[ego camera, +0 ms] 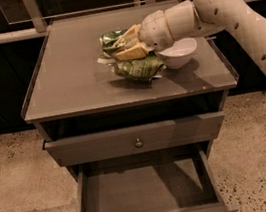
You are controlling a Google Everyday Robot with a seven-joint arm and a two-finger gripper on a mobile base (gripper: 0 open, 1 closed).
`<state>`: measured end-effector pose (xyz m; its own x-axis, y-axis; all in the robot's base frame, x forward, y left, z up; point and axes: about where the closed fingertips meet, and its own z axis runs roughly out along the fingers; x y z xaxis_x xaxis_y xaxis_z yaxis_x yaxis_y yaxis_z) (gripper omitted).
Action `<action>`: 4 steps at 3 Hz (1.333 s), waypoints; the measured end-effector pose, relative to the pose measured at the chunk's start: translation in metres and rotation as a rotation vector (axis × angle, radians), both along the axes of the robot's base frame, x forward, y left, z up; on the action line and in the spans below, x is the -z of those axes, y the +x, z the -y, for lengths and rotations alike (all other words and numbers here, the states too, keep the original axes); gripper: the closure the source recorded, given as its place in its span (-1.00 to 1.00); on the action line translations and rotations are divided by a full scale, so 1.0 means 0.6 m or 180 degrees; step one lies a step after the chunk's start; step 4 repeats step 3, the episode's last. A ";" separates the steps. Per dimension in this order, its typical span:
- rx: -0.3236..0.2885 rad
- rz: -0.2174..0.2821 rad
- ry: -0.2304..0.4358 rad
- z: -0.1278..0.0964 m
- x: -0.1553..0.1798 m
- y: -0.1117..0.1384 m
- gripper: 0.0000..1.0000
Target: Pick green can from middle drawer and place on counter
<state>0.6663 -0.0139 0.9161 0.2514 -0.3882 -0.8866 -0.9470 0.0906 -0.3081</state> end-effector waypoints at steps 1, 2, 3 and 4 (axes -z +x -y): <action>0.0000 0.0000 0.0000 0.000 0.000 0.000 -0.79; 0.0000 0.0000 0.0000 0.000 0.000 0.000 -1.00; 0.0000 0.0000 0.0000 0.000 0.000 0.000 -1.00; 0.0000 0.0000 0.0000 0.000 0.000 0.000 -1.00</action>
Offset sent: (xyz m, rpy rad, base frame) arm 0.0000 0.0000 0.0000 0.0000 0.0000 0.0000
